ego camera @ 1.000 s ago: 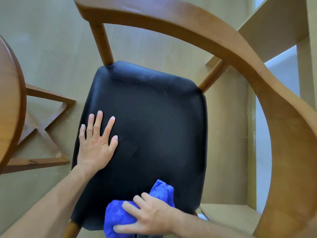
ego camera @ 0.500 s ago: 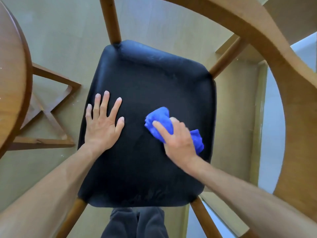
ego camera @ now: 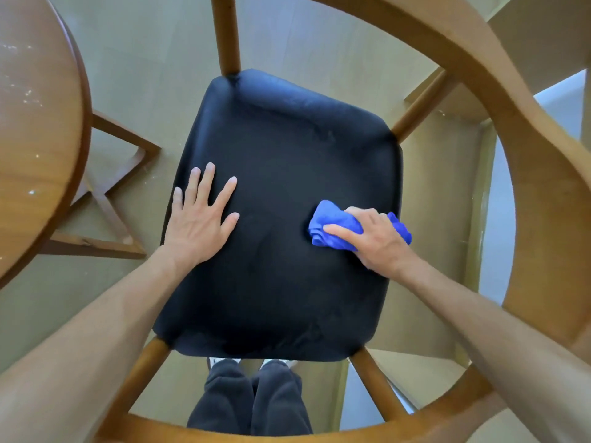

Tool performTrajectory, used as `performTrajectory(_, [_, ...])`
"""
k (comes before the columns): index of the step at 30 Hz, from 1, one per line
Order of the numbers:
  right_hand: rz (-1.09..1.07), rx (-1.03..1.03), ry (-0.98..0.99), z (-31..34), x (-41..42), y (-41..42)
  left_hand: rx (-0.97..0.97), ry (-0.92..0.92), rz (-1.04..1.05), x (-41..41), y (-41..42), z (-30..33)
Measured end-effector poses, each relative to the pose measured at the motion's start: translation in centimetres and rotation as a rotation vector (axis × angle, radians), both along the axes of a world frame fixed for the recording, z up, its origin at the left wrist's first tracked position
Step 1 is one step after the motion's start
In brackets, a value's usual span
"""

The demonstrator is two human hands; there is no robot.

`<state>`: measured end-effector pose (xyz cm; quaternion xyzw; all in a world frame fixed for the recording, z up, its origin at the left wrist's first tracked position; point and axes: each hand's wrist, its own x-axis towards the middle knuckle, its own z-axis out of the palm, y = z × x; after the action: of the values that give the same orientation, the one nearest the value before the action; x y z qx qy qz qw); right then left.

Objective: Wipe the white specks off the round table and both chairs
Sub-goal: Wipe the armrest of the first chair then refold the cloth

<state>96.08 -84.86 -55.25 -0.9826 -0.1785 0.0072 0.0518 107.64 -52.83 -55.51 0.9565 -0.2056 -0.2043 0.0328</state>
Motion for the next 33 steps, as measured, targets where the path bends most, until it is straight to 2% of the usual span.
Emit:
performTrajectory(2, [-0.324,0.011,0.016,0.1,0.0,1.0,0.008,0.003,-0.001,-0.7,0.1,0.2])
performTrajectory(3, [-0.414,0.026,0.005,0.0,-0.5,2.4,0.016,0.002,-0.006,-1.2,0.4,0.3])
performTrajectory(4, [-0.46,0.043,0.011,0.3,-1.1,4.2,0.025,0.003,-0.01,-1.5,0.7,0.4])
performTrajectory(6, [-0.416,0.088,0.116,0.6,-3.4,7.7,0.041,0.021,-0.01,-1.9,1.3,0.6])
performTrajectory(8, [-0.145,0.098,0.248,1.0,-6.4,10.4,0.052,0.042,-0.012,-2.2,1.6,0.7])
performTrajectory(9, [0.133,0.112,0.295,1.2,-8.0,11.6,0.056,0.051,-0.017,-2.4,1.8,0.9])
performTrajectory(11, [0.761,-0.018,0.359,1.5,-10.5,12.7,0.069,0.064,-0.039,-2.8,2.2,1.2])
performTrajectory(12, [0.97,-0.108,0.38,1.4,-10.8,12.3,0.076,0.077,-0.054,-3.0,2.4,1.4])
performTrajectory(13, [1.084,-0.137,0.381,1.4,-10.6,11.3,0.083,0.094,-0.068,-3.1,2.6,1.5])
performTrajectory(15, [1.107,-0.123,0.337,1.6,-9.2,8.5,0.095,0.13,-0.074,-3.1,3.1,1.7])
performTrajectory(18, [0.919,-0.204,0.252,2.9,-6.2,1.9,0.075,0.183,-0.064,-3.0,3.0,2.1])
performTrajectory(21, [0.539,-0.3,0.34,4.4,-3.0,-2.5,0.059,0.227,-0.031,-3.0,3.0,2.8])
performTrajectory(23, [0.232,-0.268,0.402,5.4,-1.7,-3.3,0.06,0.269,-0.019,-3.0,2.9,3.5])
performTrajectory(27, [-0.521,0.119,0.435,7.4,-0.2,0.3,0.042,0.402,0.032,-3.0,3.5,5.7])
performTrajectory(28, [-0.637,0.233,0.439,8.1,0.0,1.9,0.035,0.442,0.048,-3.1,3.7,6.5])
performTrajectory(30, [-0.725,0.394,0.432,10.2,-0.1,5.6,0.0,0.496,0.103,-3.6,4.7,8.4])
performTrajectory(33, [-0.7,0.543,0.43,14.4,-1.7,10.5,-0.087,0.449,0.185,-4.8,6.7,12.2])
